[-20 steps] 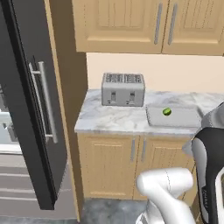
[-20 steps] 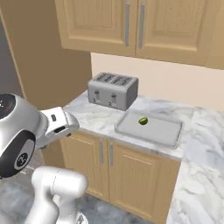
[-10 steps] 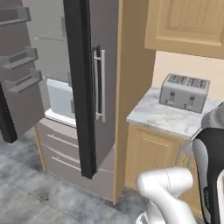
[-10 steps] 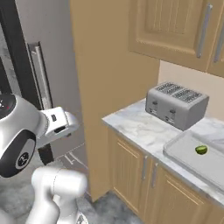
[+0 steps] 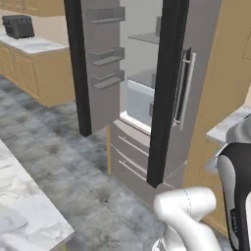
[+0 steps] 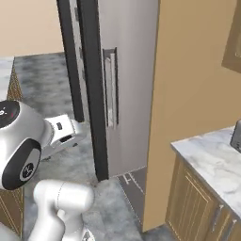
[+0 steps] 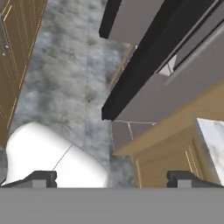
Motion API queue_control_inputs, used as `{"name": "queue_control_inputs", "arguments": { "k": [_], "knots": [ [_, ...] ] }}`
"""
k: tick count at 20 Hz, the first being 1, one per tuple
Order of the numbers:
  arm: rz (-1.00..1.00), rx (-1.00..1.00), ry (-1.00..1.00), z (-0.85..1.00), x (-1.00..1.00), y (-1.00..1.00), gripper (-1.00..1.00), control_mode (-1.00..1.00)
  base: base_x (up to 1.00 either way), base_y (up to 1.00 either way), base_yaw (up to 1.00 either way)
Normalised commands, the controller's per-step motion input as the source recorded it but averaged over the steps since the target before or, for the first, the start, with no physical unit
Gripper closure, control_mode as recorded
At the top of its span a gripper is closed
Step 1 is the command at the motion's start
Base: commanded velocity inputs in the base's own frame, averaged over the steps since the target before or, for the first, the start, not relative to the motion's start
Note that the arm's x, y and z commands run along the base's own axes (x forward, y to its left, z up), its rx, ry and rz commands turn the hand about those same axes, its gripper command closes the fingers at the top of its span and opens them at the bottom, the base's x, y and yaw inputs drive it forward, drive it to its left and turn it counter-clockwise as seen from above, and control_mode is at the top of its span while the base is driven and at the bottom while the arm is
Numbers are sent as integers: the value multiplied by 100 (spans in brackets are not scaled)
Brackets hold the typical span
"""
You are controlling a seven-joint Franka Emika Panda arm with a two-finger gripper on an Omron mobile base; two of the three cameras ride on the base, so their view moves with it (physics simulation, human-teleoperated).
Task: Pick the kiwi and pear from the fridge and place them inside the tupperware on the counter.
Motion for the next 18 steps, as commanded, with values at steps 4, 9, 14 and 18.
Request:
{"name": "queue_control_inputs", "arguments": {
  "k": [4,9,14,18],
  "knots": [
    [0,0,0,0,0,0,-100,100,24,78,43],
    [0,0,0,0,0,0,-100,100,53,68,31],
    [0,0,0,0,0,0,-100,100,84,15,5],
    [0,0,0,0,0,0,-100,100,94,1,-4]
  ]
}}
